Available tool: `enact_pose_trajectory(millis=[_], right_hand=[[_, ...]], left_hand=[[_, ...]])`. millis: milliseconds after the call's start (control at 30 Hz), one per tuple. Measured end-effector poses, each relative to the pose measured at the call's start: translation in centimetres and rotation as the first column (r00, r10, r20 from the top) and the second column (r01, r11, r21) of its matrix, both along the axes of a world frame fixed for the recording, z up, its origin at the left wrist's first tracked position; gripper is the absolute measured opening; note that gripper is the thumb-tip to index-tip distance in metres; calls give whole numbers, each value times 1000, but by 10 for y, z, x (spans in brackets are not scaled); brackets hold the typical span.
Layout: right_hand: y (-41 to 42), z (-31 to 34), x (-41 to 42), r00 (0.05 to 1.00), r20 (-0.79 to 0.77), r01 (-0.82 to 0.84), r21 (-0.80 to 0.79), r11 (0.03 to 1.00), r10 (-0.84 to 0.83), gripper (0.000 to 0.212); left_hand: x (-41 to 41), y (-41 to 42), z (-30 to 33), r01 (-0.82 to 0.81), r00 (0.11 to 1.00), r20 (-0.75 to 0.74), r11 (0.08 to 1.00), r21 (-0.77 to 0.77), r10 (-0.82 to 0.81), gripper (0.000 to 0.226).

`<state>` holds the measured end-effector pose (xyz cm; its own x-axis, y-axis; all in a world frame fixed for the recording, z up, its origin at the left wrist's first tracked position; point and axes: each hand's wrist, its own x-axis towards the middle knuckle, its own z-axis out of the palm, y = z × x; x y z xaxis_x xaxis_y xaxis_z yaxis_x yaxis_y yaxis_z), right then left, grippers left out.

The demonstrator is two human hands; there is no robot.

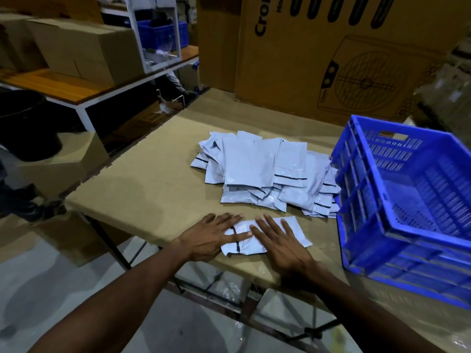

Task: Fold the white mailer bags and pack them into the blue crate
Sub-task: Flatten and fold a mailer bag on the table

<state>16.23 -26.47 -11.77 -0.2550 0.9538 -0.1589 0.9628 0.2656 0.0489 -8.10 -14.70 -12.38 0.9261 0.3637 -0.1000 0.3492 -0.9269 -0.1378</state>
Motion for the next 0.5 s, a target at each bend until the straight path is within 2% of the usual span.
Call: enact_pose_trajectory(millis=[100, 267, 400, 500], right_hand=[[-4, -5, 1, 993, -99, 51, -74, 996, -58, 79], [-11, -6, -23, 964, -129, 223, -93, 970, -234, 81], [-11, -7, -37, 939, -112, 319, -71, 945, -325, 76], [-10, -3, -35, 939, -137, 300, -126, 946, -316, 75]], left_hand=[[-3, 4, 4, -32, 999, -22, 999, -14, 31, 101], [-10, 13, 7, -108, 993, -48, 994, -34, 106, 95], [-14, 13, 12, -241, 970, -10, 970, 21, 241, 79], [-8, 8, 18, -339, 940, 47, 941, 20, 337, 68]])
